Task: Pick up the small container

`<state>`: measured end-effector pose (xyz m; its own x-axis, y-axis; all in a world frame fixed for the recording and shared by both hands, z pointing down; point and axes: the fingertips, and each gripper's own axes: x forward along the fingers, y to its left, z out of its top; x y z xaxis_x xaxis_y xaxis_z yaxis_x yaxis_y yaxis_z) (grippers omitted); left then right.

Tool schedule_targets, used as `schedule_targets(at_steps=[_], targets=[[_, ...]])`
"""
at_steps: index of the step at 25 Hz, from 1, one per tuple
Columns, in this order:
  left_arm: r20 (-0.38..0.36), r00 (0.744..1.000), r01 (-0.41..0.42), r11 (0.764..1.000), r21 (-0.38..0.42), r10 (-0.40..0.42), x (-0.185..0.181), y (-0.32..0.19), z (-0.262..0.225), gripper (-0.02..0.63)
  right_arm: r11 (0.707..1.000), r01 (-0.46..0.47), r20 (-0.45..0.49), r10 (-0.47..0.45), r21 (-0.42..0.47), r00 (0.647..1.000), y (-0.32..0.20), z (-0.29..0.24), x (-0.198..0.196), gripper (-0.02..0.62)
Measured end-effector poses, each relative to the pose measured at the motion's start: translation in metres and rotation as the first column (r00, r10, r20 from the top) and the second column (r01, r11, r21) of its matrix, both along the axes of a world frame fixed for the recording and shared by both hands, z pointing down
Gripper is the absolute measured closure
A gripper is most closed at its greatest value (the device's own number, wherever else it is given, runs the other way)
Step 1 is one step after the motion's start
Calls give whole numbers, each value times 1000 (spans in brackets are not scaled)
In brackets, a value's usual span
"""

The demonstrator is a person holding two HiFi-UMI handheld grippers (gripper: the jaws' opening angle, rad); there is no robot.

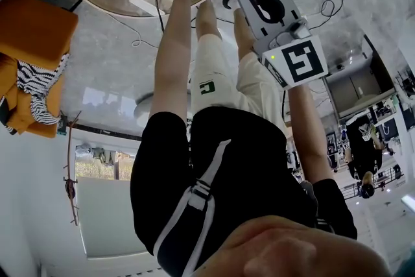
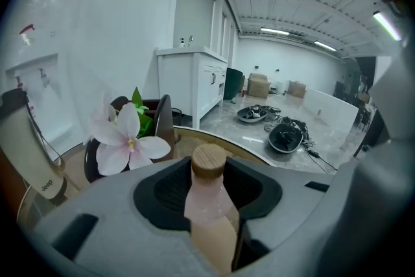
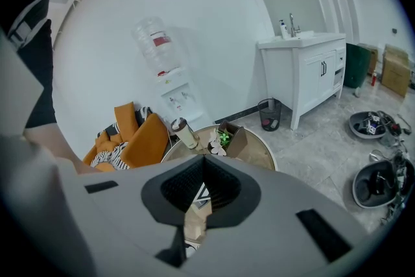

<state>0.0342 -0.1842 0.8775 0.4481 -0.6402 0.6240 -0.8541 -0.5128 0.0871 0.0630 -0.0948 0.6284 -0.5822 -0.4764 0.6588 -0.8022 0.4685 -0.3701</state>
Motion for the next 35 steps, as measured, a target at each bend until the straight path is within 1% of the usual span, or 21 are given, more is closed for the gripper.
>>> schedule_targets(at_steps=[1, 2, 6, 14, 17, 22, 26, 32, 35], targets=[[0, 1000, 2, 1000, 5, -2, 1, -1, -1, 463, 1000, 1, 0, -1, -2, 1000, 0, 0, 0, 591], [1, 1000, 4, 1000, 9, -4, 1, -2, -2, 465, 1000, 1, -1, -1, -5, 1000, 1, 1, 1, 591], [-9, 1000, 9, 1000, 11, -9, 2, -2, -4, 466, 1000, -8, 2, 8, -11, 1000, 1, 2, 4, 591], [-70, 997, 25, 999, 28, -23, 1, 1, -4, 460, 1000, -6, 1, 6, -28, 1000, 3, 5, 6, 591], [-62, 998, 30, 999, 34, -28, -2, 1, -2, 463, 1000, -6, 5, 6, -30, 1000, 3, 7, 4, 591], [-36, 999, 16, 999, 38, -14, -1, 3, -7, 466, 999, -7, 6, 7, -34, 1000, 5, 7, 4, 591], [-59, 998, 21, 999, 50, -18, -3, 9, -15, 466, 1000, -4, 4, 4, -30, 1000, 4, 5, 4, 591], [-99, 995, -9, 997, 75, 16, -4, 11, -54, 466, 1000, 2, 2, -2, 0, 1000, 0, -12, 2, 591], [-121, 993, 3, 997, 77, 7, -12, 10, -82, 466, 999, -10, 0, 10, 30, 1000, -4, -32, 2, 591]])
